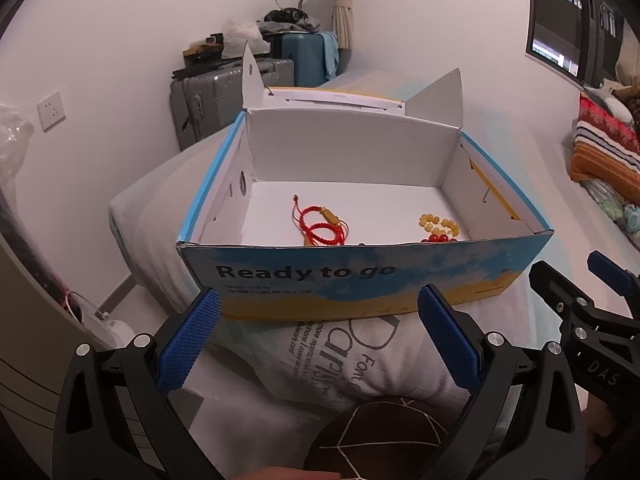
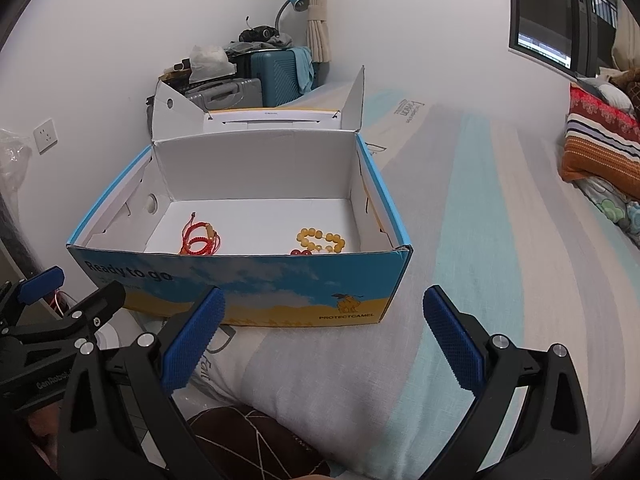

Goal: Organize jewelry

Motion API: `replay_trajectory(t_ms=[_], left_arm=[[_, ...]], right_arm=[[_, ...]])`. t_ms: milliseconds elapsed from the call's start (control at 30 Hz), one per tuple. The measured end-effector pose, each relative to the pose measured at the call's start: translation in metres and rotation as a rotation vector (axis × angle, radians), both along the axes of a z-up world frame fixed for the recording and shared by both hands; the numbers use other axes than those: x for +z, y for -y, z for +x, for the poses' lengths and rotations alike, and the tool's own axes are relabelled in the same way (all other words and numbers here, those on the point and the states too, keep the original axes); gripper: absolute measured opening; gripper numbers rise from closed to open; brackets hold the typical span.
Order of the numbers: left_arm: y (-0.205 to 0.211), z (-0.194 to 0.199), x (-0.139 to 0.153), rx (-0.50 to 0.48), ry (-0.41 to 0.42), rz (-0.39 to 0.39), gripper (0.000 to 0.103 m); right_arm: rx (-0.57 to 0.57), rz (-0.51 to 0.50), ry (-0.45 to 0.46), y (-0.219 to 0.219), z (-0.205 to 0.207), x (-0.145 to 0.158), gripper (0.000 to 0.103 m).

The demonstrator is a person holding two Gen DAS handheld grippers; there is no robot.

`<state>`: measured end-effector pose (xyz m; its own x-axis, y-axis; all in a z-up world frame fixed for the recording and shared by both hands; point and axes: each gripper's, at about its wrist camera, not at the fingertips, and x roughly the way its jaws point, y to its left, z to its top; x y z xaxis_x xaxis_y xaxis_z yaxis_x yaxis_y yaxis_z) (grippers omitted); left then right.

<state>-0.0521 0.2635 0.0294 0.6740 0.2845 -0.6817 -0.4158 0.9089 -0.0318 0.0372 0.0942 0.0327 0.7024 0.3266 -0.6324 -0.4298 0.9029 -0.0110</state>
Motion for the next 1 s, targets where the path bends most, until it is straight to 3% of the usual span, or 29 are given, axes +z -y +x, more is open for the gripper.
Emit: replay_trajectory(t_ms=[1000], left_arm=[[0.0035,0.0009,-0.0015,-0.022,-0.002,0.011,0.097]], right_arm=[[-0.001,0.010,-0.013,0.0035,0.0024,-0.0031,0.095]])
